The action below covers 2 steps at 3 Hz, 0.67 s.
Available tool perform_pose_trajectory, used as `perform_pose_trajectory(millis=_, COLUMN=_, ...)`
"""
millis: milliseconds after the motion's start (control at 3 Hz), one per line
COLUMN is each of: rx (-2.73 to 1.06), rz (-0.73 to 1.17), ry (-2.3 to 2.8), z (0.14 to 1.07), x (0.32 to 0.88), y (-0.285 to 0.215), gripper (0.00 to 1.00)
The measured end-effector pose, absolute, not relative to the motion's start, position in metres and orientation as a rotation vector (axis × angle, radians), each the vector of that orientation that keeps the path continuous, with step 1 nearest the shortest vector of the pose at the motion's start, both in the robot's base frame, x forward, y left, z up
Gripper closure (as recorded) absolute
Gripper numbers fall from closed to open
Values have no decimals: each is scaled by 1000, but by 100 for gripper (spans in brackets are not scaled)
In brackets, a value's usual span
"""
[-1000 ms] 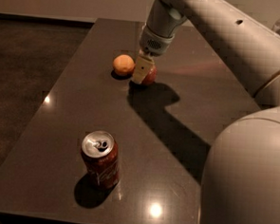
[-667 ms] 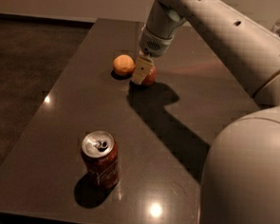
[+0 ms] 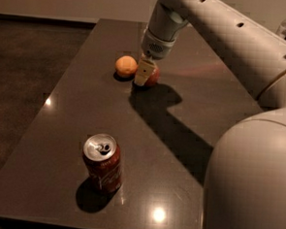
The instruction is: Move apple near orange
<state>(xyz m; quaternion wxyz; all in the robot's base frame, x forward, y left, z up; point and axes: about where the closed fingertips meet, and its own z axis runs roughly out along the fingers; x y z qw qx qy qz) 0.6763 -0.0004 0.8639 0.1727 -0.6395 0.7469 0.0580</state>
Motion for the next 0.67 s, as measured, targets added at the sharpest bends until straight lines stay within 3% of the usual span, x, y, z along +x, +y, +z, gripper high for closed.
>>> perform_pose_trajectory(millis=333, rx=-1816, rz=166, ry=2119, z=862, x=677, y=1, gripper=0)
perform_pose_trajectory(millis=667, rx=-1816, rz=166, ry=2119, z=862, x=677, y=1, gripper=0)
